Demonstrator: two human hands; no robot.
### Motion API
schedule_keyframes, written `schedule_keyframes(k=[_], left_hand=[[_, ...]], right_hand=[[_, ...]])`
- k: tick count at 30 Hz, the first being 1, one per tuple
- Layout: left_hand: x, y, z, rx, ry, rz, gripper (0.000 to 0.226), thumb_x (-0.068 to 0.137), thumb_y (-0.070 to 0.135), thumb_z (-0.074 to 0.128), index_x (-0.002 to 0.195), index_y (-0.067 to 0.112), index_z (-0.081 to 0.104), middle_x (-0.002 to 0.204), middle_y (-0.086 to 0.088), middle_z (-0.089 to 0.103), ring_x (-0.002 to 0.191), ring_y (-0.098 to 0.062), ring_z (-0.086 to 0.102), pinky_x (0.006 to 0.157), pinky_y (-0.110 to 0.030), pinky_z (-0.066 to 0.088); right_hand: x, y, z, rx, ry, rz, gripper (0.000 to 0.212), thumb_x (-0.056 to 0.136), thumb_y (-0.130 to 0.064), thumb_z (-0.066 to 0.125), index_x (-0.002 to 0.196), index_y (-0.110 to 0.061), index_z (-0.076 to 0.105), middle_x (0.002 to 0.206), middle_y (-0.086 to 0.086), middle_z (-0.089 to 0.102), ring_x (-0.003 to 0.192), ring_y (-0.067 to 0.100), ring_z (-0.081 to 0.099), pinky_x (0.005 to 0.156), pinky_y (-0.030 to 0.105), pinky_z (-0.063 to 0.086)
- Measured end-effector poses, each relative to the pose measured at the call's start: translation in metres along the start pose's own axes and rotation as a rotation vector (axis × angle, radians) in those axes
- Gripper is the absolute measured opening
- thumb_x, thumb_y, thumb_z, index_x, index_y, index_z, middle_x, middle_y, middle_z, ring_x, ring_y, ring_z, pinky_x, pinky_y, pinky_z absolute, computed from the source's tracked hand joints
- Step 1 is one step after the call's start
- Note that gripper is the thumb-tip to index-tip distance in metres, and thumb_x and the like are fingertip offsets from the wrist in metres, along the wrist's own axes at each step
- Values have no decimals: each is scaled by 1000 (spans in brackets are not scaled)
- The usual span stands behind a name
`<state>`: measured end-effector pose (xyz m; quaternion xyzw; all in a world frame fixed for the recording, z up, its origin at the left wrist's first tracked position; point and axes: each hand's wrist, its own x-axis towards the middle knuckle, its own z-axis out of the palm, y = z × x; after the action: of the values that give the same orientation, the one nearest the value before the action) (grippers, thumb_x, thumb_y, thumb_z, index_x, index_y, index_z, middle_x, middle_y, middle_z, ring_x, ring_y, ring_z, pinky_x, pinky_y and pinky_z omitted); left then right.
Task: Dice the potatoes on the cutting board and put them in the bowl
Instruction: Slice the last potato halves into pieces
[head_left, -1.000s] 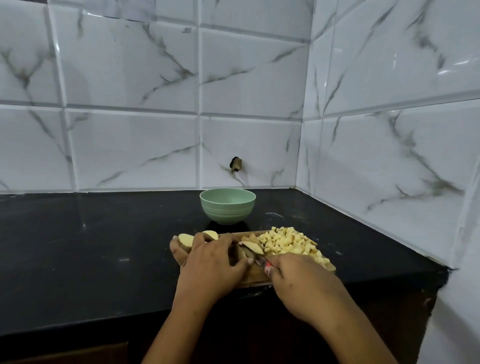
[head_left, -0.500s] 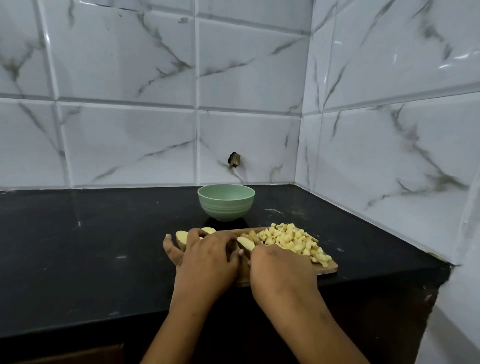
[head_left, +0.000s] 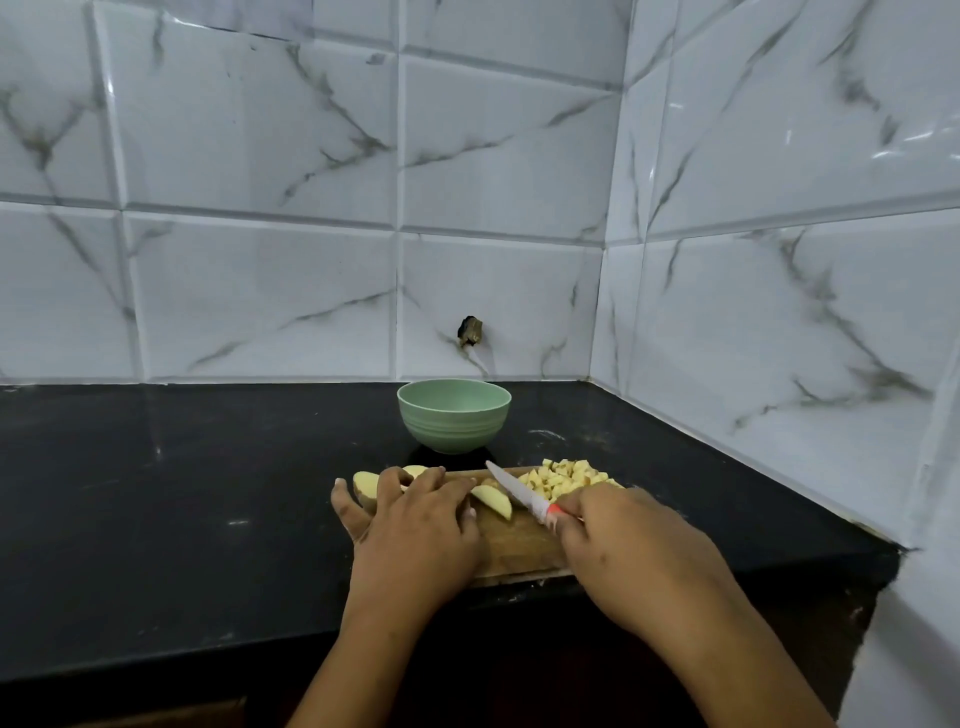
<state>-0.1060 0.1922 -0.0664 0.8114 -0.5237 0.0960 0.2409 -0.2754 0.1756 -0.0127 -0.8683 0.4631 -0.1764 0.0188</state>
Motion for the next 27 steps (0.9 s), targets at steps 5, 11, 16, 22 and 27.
schedule_keyframes(k=[5, 11, 16, 22, 27], left_hand=[[-2, 2, -2, 25, 18, -24, 41, 97, 45, 29, 137, 47, 36, 152, 15, 27, 142, -18, 12, 107, -63, -16], [0, 0, 1, 38, 45, -66, 41, 95, 49, 31, 136, 45, 35, 156, 9, 14, 142, -19, 5, 106, -62, -13], [-1, 1, 1, 33, 34, -63, 37, 96, 49, 30, 131, 48, 40, 157, 8, 12, 142, -20, 3, 106, -62, -13], [-1, 0, 0, 40, 32, -84, 36, 96, 50, 31, 132, 47, 39, 155, 6, 14, 142, -19, 4, 108, -62, -9], [0, -2, 2, -5, 79, -86, 33, 96, 49, 36, 128, 43, 37, 148, 8, 22, 139, -18, 8, 109, -62, -5]], right_hand=[[19, -1, 15, 111, 125, 70, 35, 101, -43, 32, 111, -26, 61, 91, -5, 61, 79, 16, 60, 65, 31, 48], [42, -12, 42, 179, 108, 134, 33, 93, -47, 52, 115, -24, 57, 106, -3, 61, 94, 19, 60, 72, 30, 46], [51, -22, 52, 113, 105, 177, 32, 94, -42, 52, 119, -21, 54, 112, -1, 61, 100, 21, 61, 68, 28, 39], [52, -21, 53, 183, 98, 179, 23, 95, -33, 52, 114, -19, 55, 105, -1, 59, 90, 21, 58, 67, 29, 38], [46, -9, 50, 301, 104, 192, 9, 88, -32, 61, 90, -27, 55, 82, -8, 53, 74, 17, 54, 59, 28, 39]])
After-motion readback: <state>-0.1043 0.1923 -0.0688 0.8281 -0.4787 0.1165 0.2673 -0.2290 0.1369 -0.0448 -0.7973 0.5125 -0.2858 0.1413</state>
